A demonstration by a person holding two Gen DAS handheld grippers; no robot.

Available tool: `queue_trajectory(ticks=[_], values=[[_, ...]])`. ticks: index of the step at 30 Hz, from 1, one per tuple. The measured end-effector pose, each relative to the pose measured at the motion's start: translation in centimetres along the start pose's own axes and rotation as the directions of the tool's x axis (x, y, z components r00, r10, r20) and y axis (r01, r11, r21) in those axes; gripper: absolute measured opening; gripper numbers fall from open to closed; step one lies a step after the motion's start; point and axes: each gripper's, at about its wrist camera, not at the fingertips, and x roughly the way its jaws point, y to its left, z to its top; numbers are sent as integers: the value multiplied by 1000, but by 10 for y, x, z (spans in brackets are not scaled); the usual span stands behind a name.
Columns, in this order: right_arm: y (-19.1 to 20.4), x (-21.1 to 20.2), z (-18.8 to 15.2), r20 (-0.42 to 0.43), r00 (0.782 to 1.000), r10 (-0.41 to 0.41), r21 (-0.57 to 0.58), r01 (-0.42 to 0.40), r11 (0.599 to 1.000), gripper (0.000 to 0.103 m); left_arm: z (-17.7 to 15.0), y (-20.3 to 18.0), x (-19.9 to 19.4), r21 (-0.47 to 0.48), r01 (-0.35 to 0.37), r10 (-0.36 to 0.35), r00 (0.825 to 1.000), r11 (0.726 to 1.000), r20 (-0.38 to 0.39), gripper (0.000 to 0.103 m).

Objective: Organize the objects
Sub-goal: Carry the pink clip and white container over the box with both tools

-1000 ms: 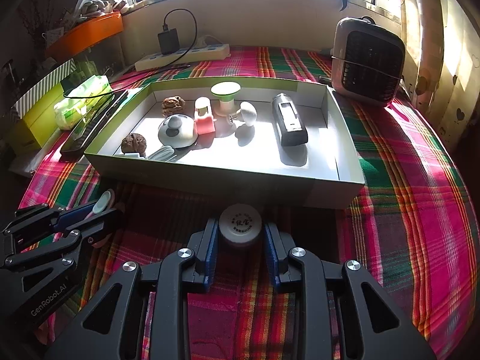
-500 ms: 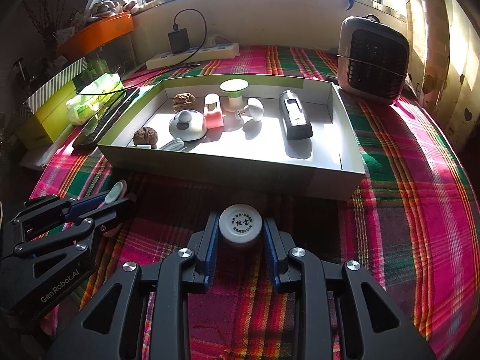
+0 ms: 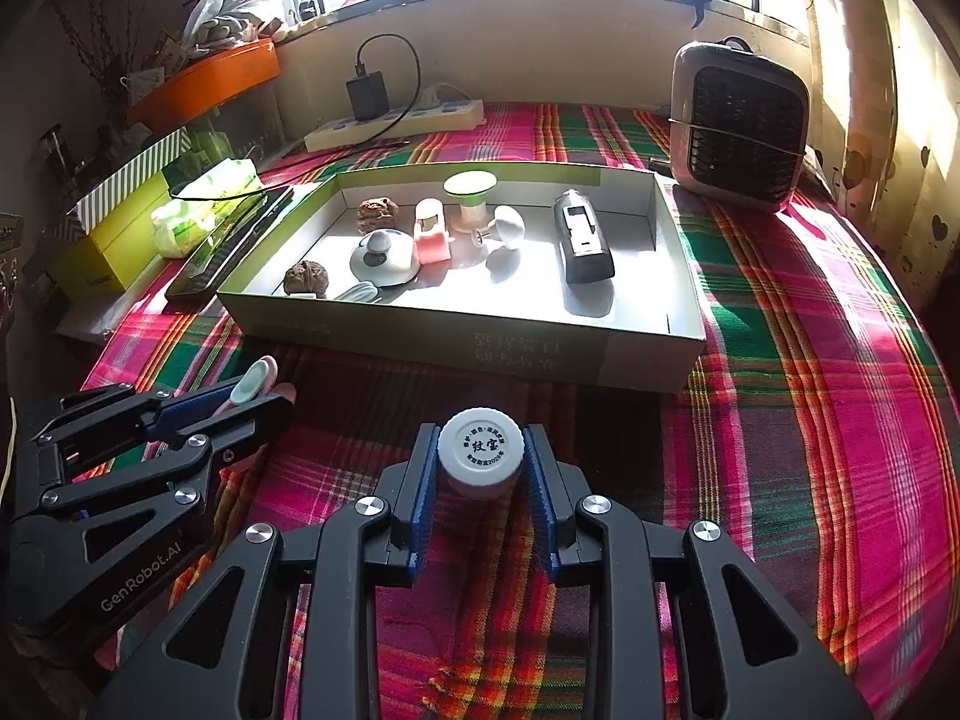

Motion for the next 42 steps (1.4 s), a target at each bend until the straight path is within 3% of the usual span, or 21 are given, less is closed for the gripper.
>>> queue_trajectory(ticks=[22, 42], values=[[-16, -21, 17, 64, 997, 30, 1, -30, 1000, 29, 21, -12, -14, 0, 44, -44, 997, 999, 69, 16], [-28, -3, 68, 76, 997, 33, -37, -30, 999, 29, 57, -14, 2, 0, 66, -66, 994, 998, 87, 16]])
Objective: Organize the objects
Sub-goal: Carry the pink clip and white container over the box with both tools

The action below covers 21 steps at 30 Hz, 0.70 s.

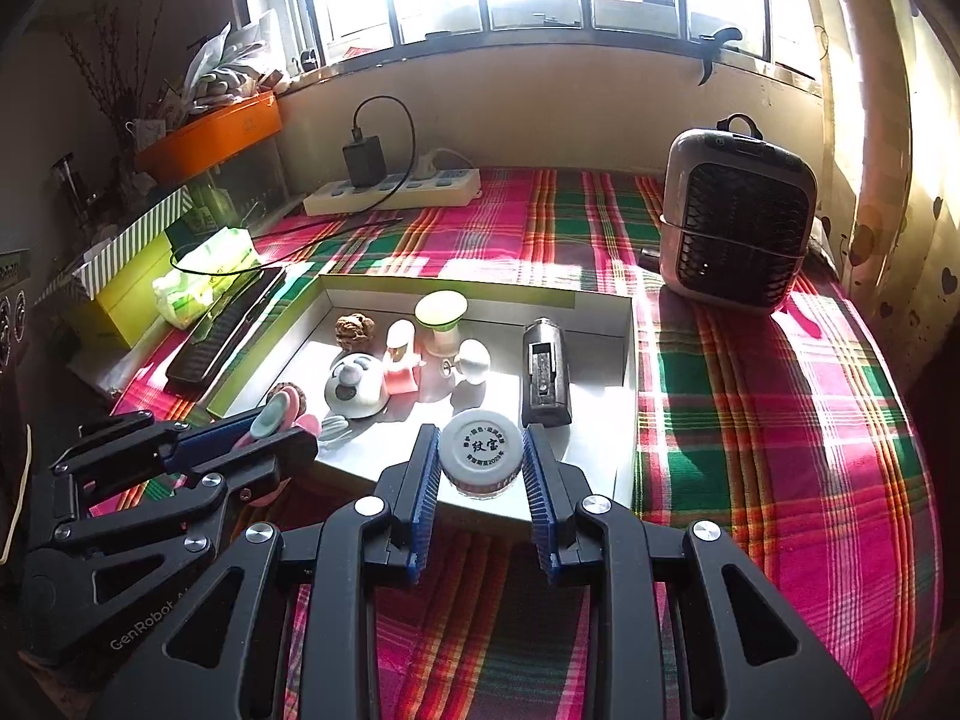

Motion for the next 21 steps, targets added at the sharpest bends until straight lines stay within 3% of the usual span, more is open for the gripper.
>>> queue_trajectory(ticks=[5, 10, 14, 21], values=[[-4, 18, 11, -18, 1000, -1, -9, 1, 1000, 29, 3, 1, 11, 0, 1, -1, 1000, 1000, -15, 16], [-9, 39, 19, -63, 994, 86, -17, -87, 996, 29, 5, 5, 25, -15, 3, -4, 999, 1000, -35, 16], [-12, 52, 22, -90, 990, 109, -16, -111, 994, 29, 8, 5, 33, -10, 5, -5, 999, 1000, -46, 16], [-14, 66, 24, -117, 988, 103, -26, -106, 994, 29, 7, 7, 47, -16, 13, -14, 997, 1000, -69, 16]])
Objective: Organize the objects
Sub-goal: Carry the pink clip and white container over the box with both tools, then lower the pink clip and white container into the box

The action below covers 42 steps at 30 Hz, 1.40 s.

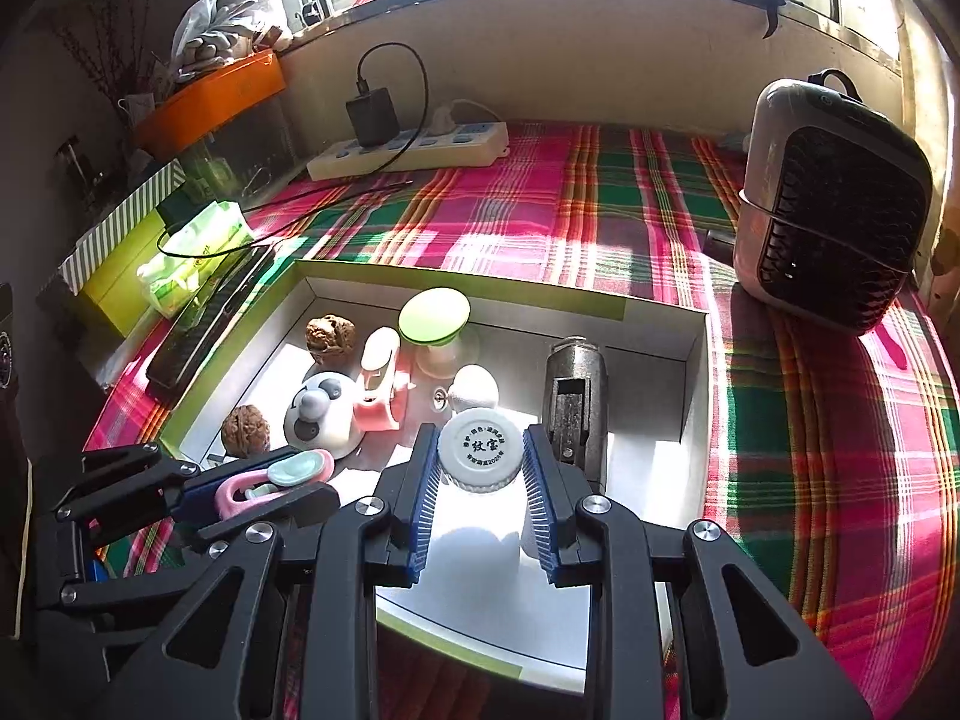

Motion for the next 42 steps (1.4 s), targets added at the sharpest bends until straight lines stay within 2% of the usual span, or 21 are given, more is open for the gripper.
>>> queue_trajectory(ticks=[14, 35, 42], values=[[2, 17, 5, -44, 999, -9, -29, 8, 1000, 29, 2, 2, 12, 10, -3, 3, 1000, 1000, -14, 16], [3, 27, 14, -25, 994, -104, -114, 100, 988, 29, 7, 11, 26, -16, -26, 25, 999, 1000, -31, 16], [4, 30, 15, -22, 994, -110, -131, 106, 986, 29, 8, 11, 27, -15, -29, 29, 999, 999, -32, 16]])
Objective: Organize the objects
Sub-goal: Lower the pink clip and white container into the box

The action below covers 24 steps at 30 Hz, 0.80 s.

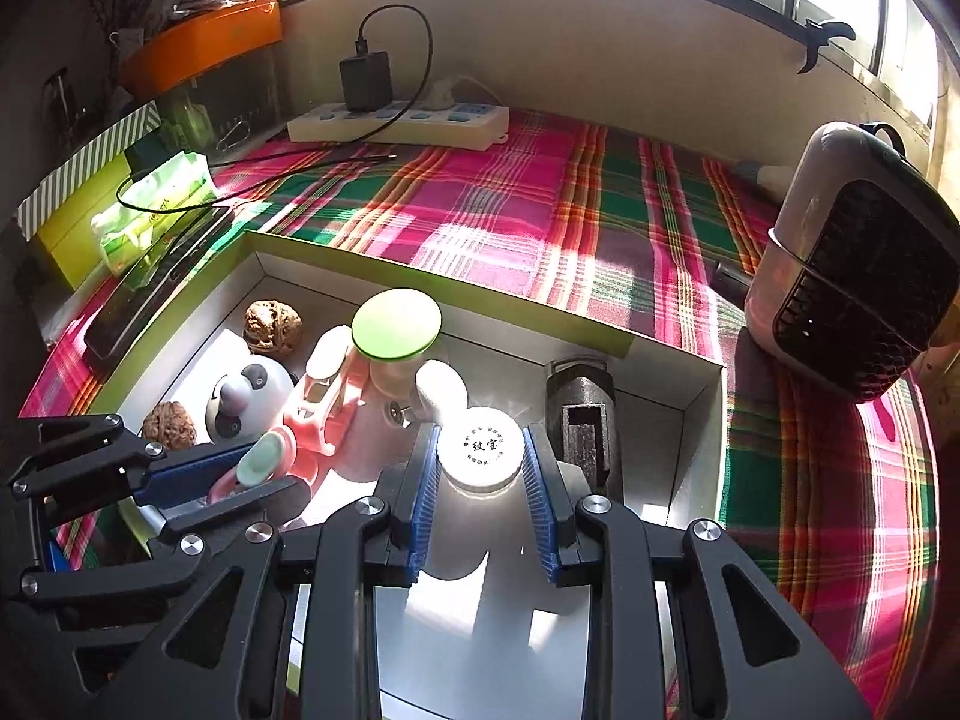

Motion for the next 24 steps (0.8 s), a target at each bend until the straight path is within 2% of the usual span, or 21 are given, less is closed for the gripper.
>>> queue_trajectory(ticks=[11, 16, 24], values=[[3, 1, 0, 1, 1000, -6, -19, 6, 1000, 29, 1, -1, 1, 7, -7, 7, 1000, 1000, -2, 17], [3, 1, 0, -1, 1000, -13, -22, 13, 1000, 29, 1, 2, 2, -3, -21, 21, 1000, 1000, -7, 29], [2, 0, -1, 1, 1000, -12, -15, 12, 1000, 37, 0, 2, 3, -6, -26, 26, 1000, 1000, -9, 30]])
